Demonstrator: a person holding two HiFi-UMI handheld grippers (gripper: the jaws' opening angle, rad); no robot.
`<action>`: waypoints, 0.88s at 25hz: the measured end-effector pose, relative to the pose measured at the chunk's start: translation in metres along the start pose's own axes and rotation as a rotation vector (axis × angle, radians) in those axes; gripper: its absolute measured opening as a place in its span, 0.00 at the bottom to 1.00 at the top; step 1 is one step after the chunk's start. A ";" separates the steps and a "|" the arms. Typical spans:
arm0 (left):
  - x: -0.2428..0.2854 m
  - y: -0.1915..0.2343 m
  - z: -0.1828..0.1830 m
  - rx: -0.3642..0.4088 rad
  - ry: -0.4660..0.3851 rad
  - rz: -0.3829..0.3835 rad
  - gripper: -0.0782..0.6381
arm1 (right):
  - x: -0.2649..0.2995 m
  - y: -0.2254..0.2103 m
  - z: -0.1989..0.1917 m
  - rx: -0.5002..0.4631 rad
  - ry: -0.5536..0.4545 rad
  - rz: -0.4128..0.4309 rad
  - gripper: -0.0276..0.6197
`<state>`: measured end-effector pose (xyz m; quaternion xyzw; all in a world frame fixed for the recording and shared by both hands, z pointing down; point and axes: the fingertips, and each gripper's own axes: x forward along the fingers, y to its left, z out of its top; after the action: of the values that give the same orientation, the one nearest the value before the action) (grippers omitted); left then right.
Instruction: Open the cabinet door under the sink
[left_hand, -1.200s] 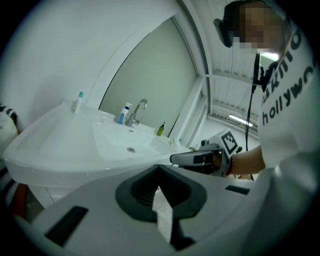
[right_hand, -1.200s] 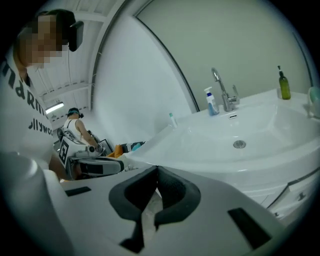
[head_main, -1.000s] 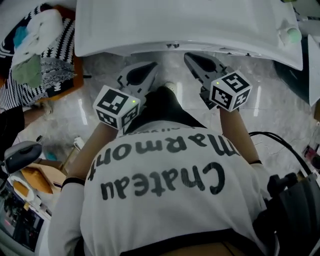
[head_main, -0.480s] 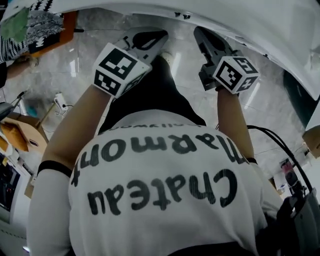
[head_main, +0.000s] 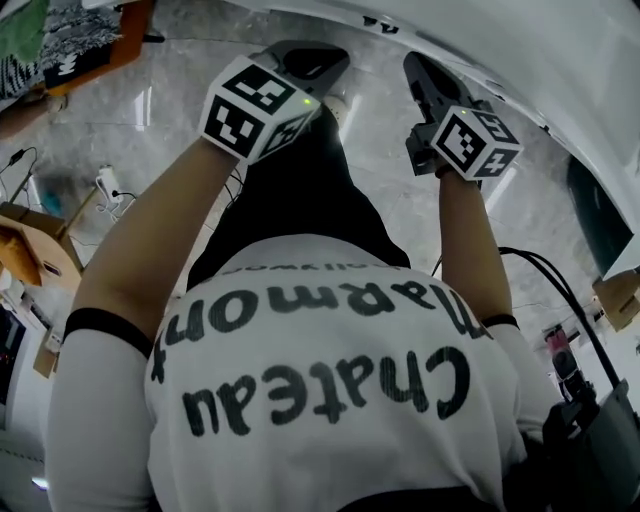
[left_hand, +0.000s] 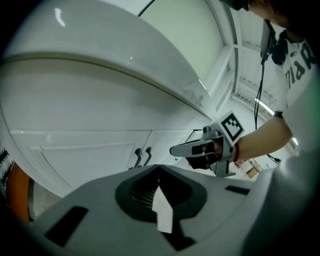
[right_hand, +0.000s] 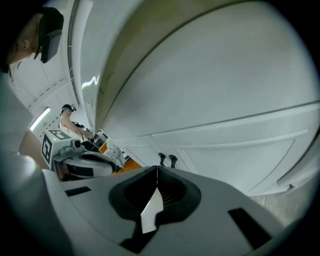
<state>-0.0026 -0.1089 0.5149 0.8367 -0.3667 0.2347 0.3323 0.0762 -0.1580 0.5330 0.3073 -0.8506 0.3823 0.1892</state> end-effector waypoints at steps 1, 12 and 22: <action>0.004 0.003 -0.003 0.004 0.007 0.012 0.12 | 0.004 -0.003 -0.005 -0.011 0.013 -0.004 0.06; 0.053 0.045 -0.038 0.117 0.034 0.037 0.12 | 0.050 -0.023 -0.032 -0.053 -0.032 -0.061 0.06; 0.093 0.059 -0.037 0.171 0.011 -0.003 0.21 | 0.070 -0.029 -0.034 -0.108 -0.088 -0.032 0.08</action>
<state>0.0043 -0.1543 0.6211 0.8613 -0.3422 0.2691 0.2620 0.0470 -0.1733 0.6096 0.3265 -0.8726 0.3189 0.1741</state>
